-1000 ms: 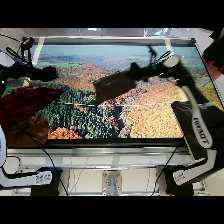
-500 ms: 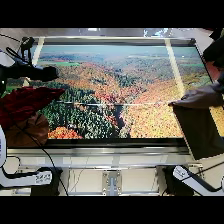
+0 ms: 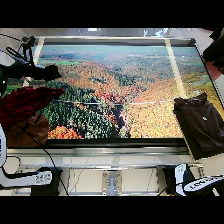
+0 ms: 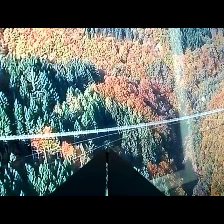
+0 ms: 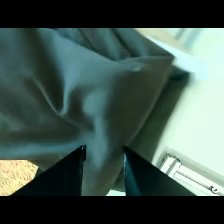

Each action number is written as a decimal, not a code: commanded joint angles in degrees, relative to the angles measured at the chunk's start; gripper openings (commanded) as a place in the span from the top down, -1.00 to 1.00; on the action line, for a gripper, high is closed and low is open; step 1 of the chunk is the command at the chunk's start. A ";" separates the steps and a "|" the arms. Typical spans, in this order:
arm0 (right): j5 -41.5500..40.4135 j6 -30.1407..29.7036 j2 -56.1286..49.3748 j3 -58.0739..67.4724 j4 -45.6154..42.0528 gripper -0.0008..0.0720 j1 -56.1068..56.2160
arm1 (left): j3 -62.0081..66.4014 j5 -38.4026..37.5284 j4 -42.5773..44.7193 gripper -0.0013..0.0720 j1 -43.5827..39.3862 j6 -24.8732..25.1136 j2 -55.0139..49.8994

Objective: Fold the shirts.

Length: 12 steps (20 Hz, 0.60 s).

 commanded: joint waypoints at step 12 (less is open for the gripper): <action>-0.13 -21.68 -0.74 16.26 37.42 0.94 40.00 | -0.02 -1.33 -2.29 0.93 -0.83 -0.81 -2.69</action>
